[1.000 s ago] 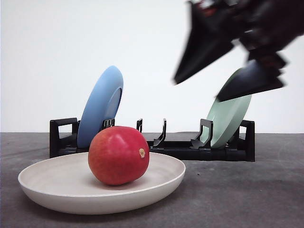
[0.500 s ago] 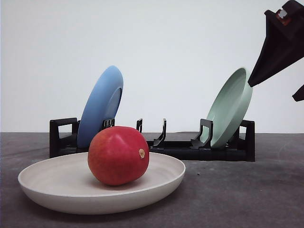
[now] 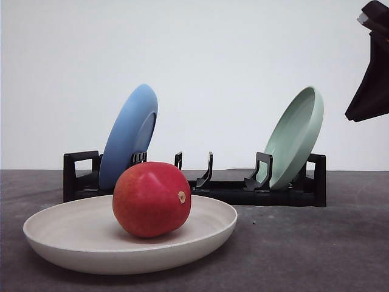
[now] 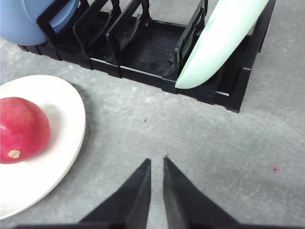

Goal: Place pomegranate in white plate

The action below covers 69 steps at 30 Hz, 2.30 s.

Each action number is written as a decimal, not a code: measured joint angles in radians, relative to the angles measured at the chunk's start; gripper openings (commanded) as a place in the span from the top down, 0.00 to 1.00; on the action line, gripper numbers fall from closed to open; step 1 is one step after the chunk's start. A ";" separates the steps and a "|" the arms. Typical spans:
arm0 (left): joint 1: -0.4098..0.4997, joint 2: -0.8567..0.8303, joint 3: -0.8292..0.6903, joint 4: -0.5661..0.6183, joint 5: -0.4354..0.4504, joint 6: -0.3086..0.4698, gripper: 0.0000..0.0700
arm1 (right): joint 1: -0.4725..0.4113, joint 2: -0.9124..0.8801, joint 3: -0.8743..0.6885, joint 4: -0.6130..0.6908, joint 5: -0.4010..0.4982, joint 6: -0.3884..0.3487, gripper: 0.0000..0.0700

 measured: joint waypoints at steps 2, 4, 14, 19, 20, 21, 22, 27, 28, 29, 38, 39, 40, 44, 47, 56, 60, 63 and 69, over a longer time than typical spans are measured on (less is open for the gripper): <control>0.000 0.000 0.000 0.000 0.000 0.000 0.98 | 0.000 0.000 0.000 0.000 0.000 0.000 0.95; 0.000 0.000 0.000 0.000 0.000 0.000 0.98 | 0.000 0.000 0.000 0.000 0.000 0.000 0.95; 0.023 -0.065 -0.036 0.061 0.000 0.010 0.98 | 0.000 0.000 0.000 0.000 0.000 0.000 0.95; 0.092 -0.225 -0.217 0.269 0.000 0.030 0.98 | 0.000 0.000 0.000 0.000 0.000 0.000 0.95; 0.105 -0.259 -0.256 0.308 0.000 0.032 0.98 | 0.000 0.000 0.000 0.000 0.000 0.000 0.95; 0.120 -0.295 -0.298 0.347 0.000 0.034 0.98 | 0.000 0.000 0.000 0.000 0.000 0.000 0.95; 0.134 -0.327 -0.335 0.379 0.000 0.034 0.98 | 0.000 0.000 0.000 0.000 0.000 0.000 0.95; 0.191 -0.460 -0.489 0.473 -0.025 0.035 0.98 | 0.000 0.000 0.000 0.000 0.000 0.000 0.95; 0.201 -0.482 -0.513 0.480 -0.026 0.035 0.98 | 0.000 0.000 0.000 0.000 0.000 0.000 0.95; 0.209 -0.504 -0.536 0.482 -0.027 0.035 0.98 | 0.000 0.000 0.000 0.000 0.000 0.000 0.95; 0.232 -0.611 -0.631 0.496 -0.028 0.046 0.98 | 0.000 0.000 0.000 0.000 0.000 0.000 0.95; 0.232 -0.609 -0.637 0.501 -0.028 0.048 0.98 | 0.000 0.000 0.000 0.000 0.000 0.000 0.95; 0.232 -0.609 -0.643 0.513 -0.028 0.050 0.98 | 0.000 0.000 0.000 0.001 0.000 0.000 0.95; 0.231 -0.610 -0.662 0.588 -0.028 0.053 0.98 | 0.000 0.000 0.000 0.004 0.000 0.000 0.95; 0.231 -0.611 -0.662 0.614 -0.028 0.053 0.98 | 0.000 0.000 0.000 0.005 0.000 0.000 0.95; 0.231 -0.611 -0.662 0.611 -0.028 0.053 0.98 | 0.000 0.000 0.000 0.012 0.000 0.000 0.95; 0.231 -0.611 -0.662 0.611 -0.028 0.053 0.98 | 0.000 0.000 0.000 0.012 0.000 0.000 0.95; 0.231 -0.611 -0.662 0.611 -0.028 0.053 0.98 | -0.001 -0.003 0.000 0.011 0.002 -0.003 0.95; 0.231 -0.611 -0.662 0.611 -0.028 0.053 0.98 | -0.070 -0.116 -0.034 0.028 0.045 -0.070 0.95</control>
